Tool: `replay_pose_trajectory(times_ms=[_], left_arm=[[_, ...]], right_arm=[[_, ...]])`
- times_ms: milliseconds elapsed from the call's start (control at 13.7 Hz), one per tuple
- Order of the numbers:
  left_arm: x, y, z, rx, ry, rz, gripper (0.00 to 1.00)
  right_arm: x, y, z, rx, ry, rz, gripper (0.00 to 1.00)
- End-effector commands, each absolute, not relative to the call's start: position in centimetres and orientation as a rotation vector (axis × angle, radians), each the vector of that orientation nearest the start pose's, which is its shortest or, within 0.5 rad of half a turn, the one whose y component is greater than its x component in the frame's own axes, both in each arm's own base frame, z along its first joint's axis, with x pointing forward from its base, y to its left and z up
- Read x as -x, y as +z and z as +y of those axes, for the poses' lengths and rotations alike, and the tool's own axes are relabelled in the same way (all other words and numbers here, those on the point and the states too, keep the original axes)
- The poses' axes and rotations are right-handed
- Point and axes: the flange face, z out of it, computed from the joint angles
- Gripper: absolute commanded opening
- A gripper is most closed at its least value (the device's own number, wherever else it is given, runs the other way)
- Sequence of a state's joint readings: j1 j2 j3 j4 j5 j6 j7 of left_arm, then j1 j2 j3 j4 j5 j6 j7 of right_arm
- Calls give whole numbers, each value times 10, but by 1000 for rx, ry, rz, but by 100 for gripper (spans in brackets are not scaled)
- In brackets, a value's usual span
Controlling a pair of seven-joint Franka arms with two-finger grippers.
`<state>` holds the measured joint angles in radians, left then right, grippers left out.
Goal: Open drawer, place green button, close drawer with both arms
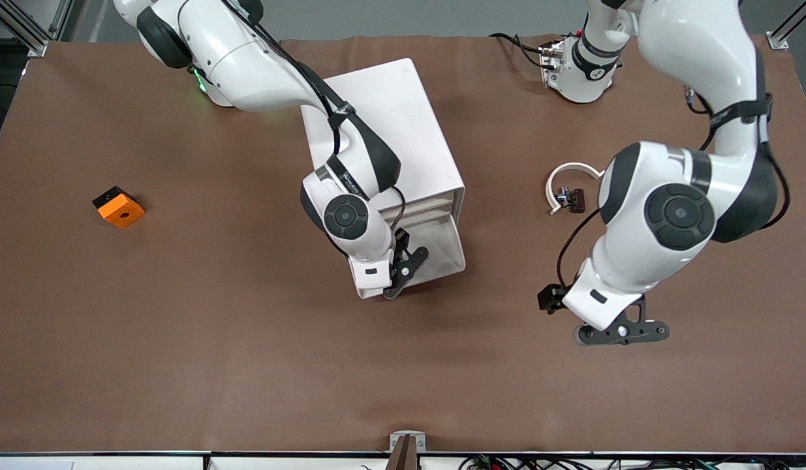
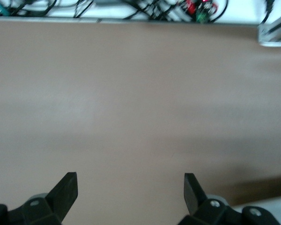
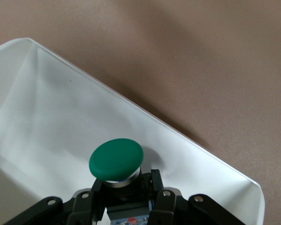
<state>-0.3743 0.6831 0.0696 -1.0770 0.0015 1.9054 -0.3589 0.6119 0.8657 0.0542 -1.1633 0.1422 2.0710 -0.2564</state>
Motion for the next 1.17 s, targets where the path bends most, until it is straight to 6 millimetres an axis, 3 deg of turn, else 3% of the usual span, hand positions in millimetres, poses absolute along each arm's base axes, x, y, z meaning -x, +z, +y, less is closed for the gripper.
replay_pose_trajectory(times_ms=[0,73,292,365,438,584,804,1023,1096], left_arm=[[-732,406,-266,3250,-302,-146,100],[-735,391,-269,3290,-289,-183,100],[-733,365,-293,3390,-255,-263,100],[-733,364,-296,3461,-200,-397,100],[-732,361,-299,3517,-133,-512,100],[-728,352,-301,3556,-47,-602,100],[-722,333,-314,3558,21,-622,100],[-719,292,-331,3545,-34,-564,100],[-714,280,-345,3546,-66,-506,100]], right_arm=[[-608,268,474,2700,-1,-1204,0],[-609,268,473,2700,-1,-1204,7],[-612,270,468,2700,-5,-1199,94],[-613,273,467,2700,-7,-1200,100],[-613,276,468,2696,-9,-1200,100],[-613,278,468,2698,-8,-1197,100],[-609,288,467,2705,49,-1195,100],[-612,326,462,2703,91,-1200,100],[-616,336,456,2705,107,-1189,100]])
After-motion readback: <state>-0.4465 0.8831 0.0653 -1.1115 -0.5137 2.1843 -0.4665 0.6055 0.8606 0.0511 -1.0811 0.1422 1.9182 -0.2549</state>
